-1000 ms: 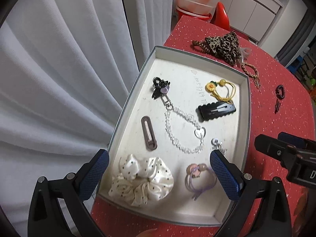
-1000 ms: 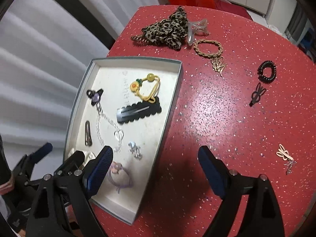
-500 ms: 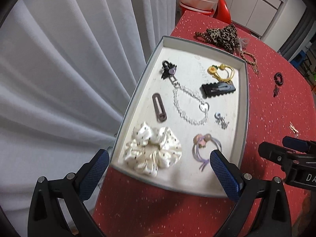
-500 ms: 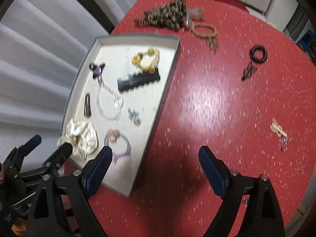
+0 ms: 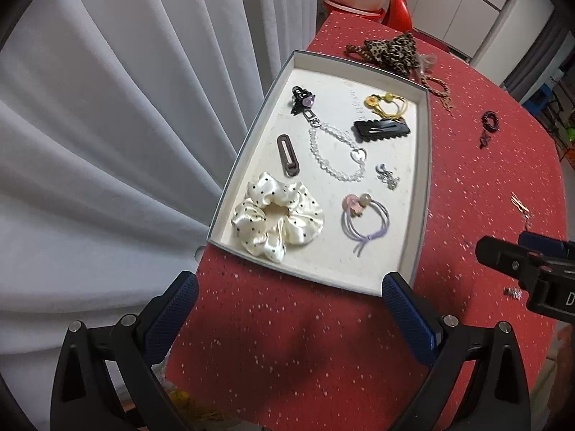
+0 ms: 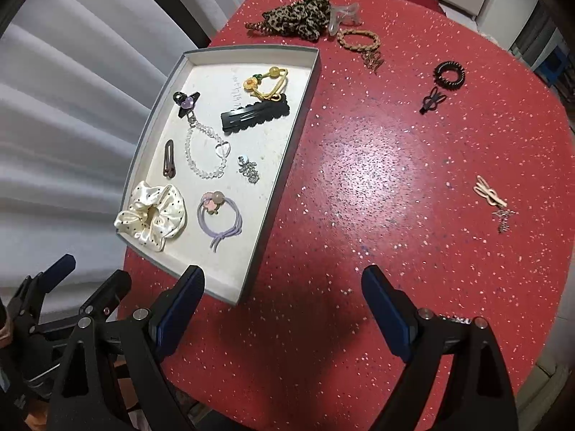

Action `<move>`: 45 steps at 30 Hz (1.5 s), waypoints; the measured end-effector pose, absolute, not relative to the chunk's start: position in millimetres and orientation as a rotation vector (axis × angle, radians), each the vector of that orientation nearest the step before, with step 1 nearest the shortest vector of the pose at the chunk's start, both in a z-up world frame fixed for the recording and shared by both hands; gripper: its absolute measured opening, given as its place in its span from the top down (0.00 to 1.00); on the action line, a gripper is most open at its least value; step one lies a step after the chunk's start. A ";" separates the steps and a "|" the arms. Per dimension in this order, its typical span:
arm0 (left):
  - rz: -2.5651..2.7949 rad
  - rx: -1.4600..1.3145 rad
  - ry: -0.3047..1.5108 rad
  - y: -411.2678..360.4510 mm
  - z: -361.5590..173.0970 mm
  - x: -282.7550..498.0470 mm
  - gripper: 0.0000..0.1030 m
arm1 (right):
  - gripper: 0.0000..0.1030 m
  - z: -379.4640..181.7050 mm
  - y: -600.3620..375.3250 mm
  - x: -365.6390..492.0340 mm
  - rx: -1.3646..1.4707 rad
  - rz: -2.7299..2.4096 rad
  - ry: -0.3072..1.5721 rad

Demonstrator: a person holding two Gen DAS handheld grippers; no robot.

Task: Organize jewelry

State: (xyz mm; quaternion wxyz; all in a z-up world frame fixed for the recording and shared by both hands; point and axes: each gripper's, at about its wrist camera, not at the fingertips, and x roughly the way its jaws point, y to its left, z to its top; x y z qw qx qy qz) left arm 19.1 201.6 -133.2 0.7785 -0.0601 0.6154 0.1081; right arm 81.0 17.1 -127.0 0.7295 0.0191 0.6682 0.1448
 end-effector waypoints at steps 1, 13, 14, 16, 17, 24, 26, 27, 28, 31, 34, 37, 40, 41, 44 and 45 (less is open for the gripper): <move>0.232 -0.129 1.331 199.8 -131.3 16.9 0.01 | 0.12 -124.2 17.0 79.9 0.037 0.320 1.466; 0.229 -0.127 1.288 188.2 -95.2 2.6 0.01 | 0.12 -79.6 6.3 67.0 -0.006 0.313 1.360; 0.230 -0.129 1.279 188.2 -90.5 2.3 0.01 | 0.12 -76.0 5.3 66.7 -0.007 0.313 1.351; 0.233 -0.132 1.263 188.0 -83.2 2.2 0.01 | 0.12 -68.1 3.6 65.7 -0.007 0.314 1.332; 0.235 -0.133 1.252 188.1 -78.0 2.0 0.01 | 0.12 -64.5 3.0 65.1 -0.007 0.315 1.324; 0.254 -0.145 1.202 190.8 -52.0 0.9 0.01 | 0.12 -38.1 0.9 63.6 -0.006 0.324 1.263; 0.260 -0.150 1.185 191.6 -44.1 1.1 0.01 | 0.12 -30.0 1.1 63.7 -0.002 0.327 1.244; 0.262 -0.152 1.179 191.8 -41.3 1.4 0.01 | 0.12 -26.0 1.5 64.0 -0.001 0.328 1.235; 0.264 -0.155 1.172 192.2 -38.4 1.4 0.01 | 0.12 -23.1 1.9 64.1 -0.001 0.330 1.228; 0.273 -0.159 1.155 192.8 -30.5 2.0 0.01 | 0.12 -13.5 3.4 63.7 -0.008 0.330 1.201; 0.281 -0.159 1.143 193.0 -25.4 2.2 0.01 | 0.12 -7.3 4.7 63.5 -0.011 0.328 1.183; 0.286 -0.159 1.134 193.8 -21.4 1.9 0.01 | 0.12 -3.7 6.2 63.5 -0.019 0.324 1.171; 0.294 -0.156 1.128 194.1 -18.6 1.6 0.01 | 0.12 -1.8 6.6 63.3 -0.022 0.322 1.164; 0.298 -0.154 1.127 194.2 -18.1 1.7 0.01 | 0.12 -1.5 6.7 63.5 -0.022 0.320 1.163; 0.307 -0.152 1.125 194.0 -17.3 1.4 0.01 | 0.12 -0.3 5.8 63.8 -0.023 0.317 1.159; 0.309 -0.151 1.125 193.8 -17.4 1.6 0.01 | 0.12 -0.2 5.9 63.7 -0.025 0.315 1.157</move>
